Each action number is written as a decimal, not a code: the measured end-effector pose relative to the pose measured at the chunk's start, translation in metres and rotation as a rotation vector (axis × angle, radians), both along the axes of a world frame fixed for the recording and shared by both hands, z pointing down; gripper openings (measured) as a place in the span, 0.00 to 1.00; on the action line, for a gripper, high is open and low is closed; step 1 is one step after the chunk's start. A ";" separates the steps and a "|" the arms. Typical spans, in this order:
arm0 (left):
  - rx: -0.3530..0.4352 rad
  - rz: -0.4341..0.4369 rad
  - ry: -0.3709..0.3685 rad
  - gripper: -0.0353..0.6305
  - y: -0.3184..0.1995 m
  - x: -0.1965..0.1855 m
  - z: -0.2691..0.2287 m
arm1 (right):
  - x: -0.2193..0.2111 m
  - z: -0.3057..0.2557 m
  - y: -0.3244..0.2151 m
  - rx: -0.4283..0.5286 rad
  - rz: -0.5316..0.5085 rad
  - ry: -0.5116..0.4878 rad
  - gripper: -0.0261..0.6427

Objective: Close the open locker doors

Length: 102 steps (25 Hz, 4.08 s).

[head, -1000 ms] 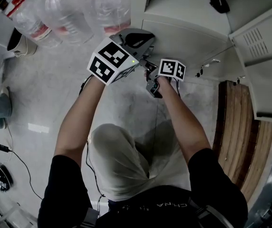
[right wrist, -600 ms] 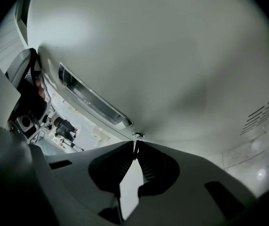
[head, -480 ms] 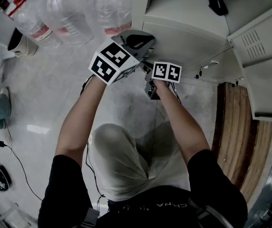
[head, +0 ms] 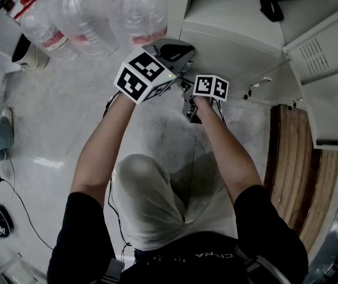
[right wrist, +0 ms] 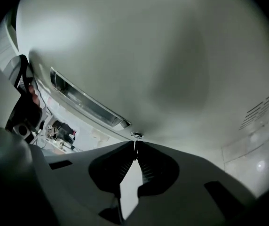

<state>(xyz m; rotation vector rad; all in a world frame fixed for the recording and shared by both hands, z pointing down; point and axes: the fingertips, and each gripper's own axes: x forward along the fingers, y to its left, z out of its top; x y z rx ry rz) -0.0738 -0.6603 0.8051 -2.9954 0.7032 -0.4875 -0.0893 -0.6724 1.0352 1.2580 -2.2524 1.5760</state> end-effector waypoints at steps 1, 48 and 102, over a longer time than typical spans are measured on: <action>0.000 0.000 -0.002 0.08 0.000 0.000 0.000 | 0.000 0.000 0.000 0.008 0.004 0.026 0.12; 0.014 -0.068 -0.068 0.08 0.001 0.000 0.000 | 0.007 -0.018 0.024 0.237 -0.136 0.726 0.26; -0.150 -0.360 -0.131 0.08 0.451 0.122 -0.543 | 0.237 -0.767 0.427 0.531 -0.331 0.614 0.08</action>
